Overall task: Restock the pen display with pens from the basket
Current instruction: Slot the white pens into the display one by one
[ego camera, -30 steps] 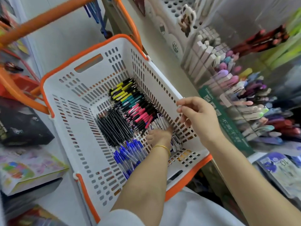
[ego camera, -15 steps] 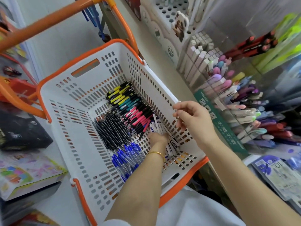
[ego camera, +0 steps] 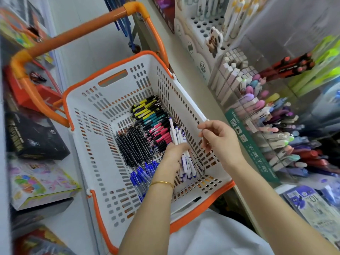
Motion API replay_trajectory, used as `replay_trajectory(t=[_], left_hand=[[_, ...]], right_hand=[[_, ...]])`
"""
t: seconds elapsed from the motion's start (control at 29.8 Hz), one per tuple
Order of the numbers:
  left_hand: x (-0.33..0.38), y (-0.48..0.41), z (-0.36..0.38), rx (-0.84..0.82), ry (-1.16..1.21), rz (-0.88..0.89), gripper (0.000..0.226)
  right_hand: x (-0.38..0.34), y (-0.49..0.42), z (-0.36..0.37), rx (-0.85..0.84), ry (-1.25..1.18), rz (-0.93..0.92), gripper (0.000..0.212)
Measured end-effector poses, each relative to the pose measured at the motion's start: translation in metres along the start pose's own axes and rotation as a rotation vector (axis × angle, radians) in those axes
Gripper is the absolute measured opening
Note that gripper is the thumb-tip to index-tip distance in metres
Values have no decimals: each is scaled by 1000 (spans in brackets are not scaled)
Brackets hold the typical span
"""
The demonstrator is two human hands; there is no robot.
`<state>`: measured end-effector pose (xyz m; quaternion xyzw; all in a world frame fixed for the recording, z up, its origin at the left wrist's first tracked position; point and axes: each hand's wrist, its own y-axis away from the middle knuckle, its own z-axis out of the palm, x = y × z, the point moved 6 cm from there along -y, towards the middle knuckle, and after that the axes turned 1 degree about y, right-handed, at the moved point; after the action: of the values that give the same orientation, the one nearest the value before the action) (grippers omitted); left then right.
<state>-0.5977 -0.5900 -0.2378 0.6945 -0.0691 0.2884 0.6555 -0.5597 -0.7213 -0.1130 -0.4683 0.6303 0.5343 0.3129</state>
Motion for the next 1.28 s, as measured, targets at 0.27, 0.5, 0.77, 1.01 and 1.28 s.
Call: replay_trajectory(t=[0.27,0.5,0.77,1.01,1.28], left_hand=[[106,94,0,-61,380,589,42],[134,152,23,0,200,923,31],[138,164,42,-94,48,1027,43],[137,163,54,-65,-37,1096,43],[129,163,57,-38,0,1082,48]], right_hand=[[-10,19,28,-36,-312,201,17],[-39,17,43,-218,-1219,547,40],[-67,14,32,-249,-1529,451,34],[-94,24,25,-300,-1759,160,34],[-85,20,23,-239,-1551,186,23]])
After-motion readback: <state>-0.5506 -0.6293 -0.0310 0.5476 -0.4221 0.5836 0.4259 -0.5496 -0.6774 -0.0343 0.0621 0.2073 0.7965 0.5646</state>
